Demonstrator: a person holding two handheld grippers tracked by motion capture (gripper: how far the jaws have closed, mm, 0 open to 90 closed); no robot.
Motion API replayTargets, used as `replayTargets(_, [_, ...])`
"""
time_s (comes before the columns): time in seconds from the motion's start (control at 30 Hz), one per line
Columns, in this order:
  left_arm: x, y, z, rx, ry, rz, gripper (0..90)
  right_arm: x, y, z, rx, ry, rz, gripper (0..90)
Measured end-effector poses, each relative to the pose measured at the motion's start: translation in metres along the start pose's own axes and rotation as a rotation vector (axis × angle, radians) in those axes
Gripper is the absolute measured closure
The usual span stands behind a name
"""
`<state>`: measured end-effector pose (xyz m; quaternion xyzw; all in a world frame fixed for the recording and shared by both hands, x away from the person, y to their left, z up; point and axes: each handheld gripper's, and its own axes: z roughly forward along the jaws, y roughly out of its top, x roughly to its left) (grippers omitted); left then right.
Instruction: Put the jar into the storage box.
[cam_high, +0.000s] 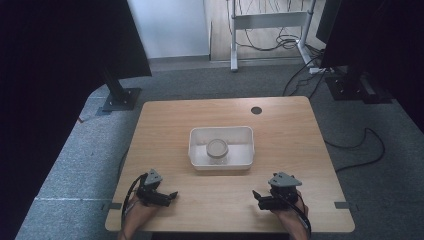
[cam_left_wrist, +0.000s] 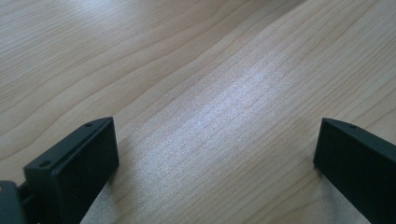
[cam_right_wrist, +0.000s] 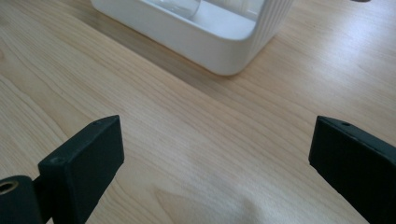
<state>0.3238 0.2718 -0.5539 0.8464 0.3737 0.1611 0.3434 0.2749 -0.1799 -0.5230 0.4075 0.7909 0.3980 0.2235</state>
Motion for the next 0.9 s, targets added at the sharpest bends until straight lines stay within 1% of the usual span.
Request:
replayTargets(0.4, [0.0,0.0,0.0,0.0,0.0,0.0,0.0,-0.01,-0.026,-0.009,0.044,-0.037,0.045,2.8])
replayTargets(0.63, [0.0,0.0,0.0,0.0,0.0,0.0,0.0,-0.012,-0.039,-0.012,0.082,-0.058,0.055,2.9])
replayTargets(0.9, [0.0,0.0,0.0,0.0,0.0,0.0,0.0,-0.013,-0.05,-0.015,0.12,-0.067,0.071,2.9])
